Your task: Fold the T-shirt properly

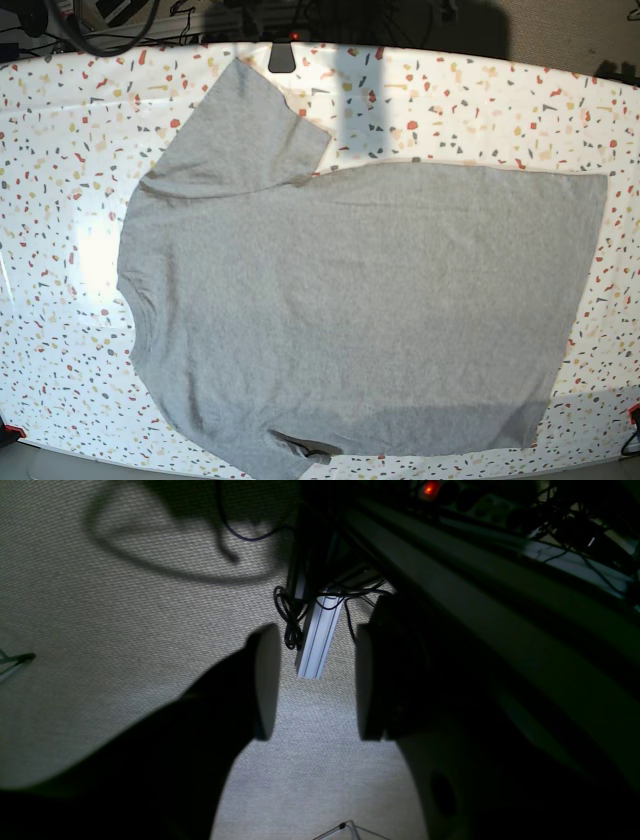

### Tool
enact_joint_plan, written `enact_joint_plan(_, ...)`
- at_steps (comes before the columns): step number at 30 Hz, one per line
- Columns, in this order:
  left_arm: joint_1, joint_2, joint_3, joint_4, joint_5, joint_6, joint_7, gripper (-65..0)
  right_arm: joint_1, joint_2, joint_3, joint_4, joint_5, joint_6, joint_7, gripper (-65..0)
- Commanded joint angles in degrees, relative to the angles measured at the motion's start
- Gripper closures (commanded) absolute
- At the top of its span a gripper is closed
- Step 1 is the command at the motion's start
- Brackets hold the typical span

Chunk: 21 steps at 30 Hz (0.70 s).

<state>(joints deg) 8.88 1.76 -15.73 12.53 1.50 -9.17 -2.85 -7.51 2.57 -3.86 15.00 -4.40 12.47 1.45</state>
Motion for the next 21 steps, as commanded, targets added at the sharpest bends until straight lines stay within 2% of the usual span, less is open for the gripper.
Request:
enact_joint_plan(1, 0.46, 0.13, 0.09, 0.26, 0.04, -0.26, -0.24, -24.5, -0.13, 0.15, -0.02, 0.24, 0.04, 0.59, 0.02, -19.3)
enact_joint_plan(16, 0.48, 0.13, 0.09, 1.38, 0.04, -0.26, 0.46, -24.5, -0.13, 0.31, -0.02, 0.24, -0.17, 0.59, -0.42, -19.3)
enact_joint_plan(21, 0.48, 0.11, 0.09, 1.38, 0.07, -0.28, 0.44, -24.5, -0.13, 0.28, -0.02, 0.24, -4.76, 0.59, -0.42, -19.3)
